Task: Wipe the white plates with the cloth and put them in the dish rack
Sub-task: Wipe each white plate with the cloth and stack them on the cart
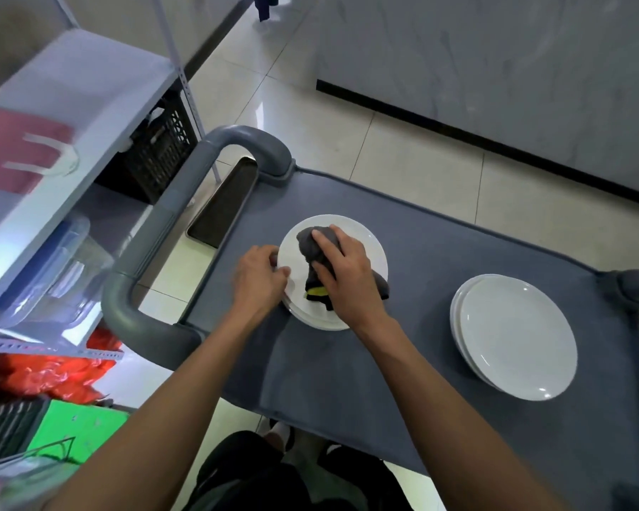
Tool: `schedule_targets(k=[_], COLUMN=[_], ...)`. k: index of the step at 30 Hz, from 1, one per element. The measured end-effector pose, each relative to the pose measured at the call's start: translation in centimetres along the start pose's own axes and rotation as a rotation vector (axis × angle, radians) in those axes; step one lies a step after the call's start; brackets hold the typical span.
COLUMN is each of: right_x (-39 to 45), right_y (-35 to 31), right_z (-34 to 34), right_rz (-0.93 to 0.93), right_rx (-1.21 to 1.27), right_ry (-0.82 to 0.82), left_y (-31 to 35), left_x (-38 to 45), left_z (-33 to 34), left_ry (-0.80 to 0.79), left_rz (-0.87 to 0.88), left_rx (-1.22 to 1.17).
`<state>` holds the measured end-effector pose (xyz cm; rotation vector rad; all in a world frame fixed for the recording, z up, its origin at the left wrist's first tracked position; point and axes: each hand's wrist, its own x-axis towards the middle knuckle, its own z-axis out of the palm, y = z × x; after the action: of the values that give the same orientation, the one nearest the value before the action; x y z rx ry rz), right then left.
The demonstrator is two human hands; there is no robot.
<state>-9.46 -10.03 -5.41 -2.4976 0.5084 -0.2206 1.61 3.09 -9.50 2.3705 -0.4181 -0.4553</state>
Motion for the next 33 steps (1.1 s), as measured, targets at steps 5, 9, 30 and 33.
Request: schedule_targets(k=[5, 9, 30, 33], right_x=[-0.1, -0.8, -2.1, -2.4], right_y=[1.2, 2.9, 3.2, 3.1], right_z=[2.3, 3.0, 3.7, 3.4], right_rz=[-0.021, -0.074, 0.033, 0.018], right_rx=[-0.214, -0.25, 0.06, 0.058], right_ry=[-0.043, -0.105, 0.003, -0.015], left_y=[0.2, 0.5, 2.9, 2.9], left_x=[0.7, 1.1, 0.4, 0.1], left_z=[0.1, 0.3, -2.5, -3.1], left_ry=[-0.012, -0.038, -0.466, -0.519], left_rz=[-0.105, -0.158, -0.345, -0.333], left_rx=[-0.109, -0.159, -0.618, -0.644])
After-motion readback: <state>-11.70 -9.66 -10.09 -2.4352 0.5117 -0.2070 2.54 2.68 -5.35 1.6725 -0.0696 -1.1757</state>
